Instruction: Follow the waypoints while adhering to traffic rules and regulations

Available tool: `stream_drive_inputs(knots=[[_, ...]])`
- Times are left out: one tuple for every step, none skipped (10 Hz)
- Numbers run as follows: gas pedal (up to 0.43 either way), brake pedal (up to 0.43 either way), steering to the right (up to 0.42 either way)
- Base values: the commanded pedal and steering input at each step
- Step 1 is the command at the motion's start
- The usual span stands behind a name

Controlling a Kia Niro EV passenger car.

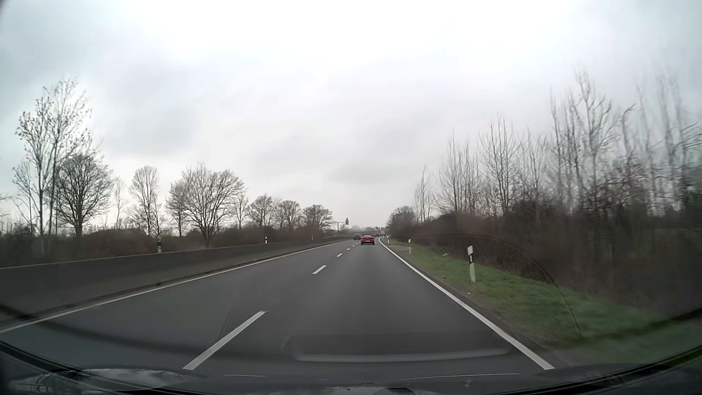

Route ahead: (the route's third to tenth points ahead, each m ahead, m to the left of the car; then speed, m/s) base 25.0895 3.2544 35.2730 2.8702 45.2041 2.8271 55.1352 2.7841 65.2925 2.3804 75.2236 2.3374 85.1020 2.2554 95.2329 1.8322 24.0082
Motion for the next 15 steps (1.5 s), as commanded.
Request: stream_drive_inputs(knots=[[0.37,0.0,-0.001],[0.37,0.0,-0.001],[0.37,0.0,-0.001],[0.37,0.0,-0.001],[0.37,0.0,-0.002],[0.37,0.0,-0.003],[0.378,0.0,-0.003],[0.378,0.0,-0.003],[0.39,0.0,-0.003],[0.39,0.0,-0.003],[0.39,0.0,-0.003],[0.39,0.0,-0.003],[0.39,0.0,-0.003],[0.39,0.0,-0.003],[0.39,0.0,-0.003]])
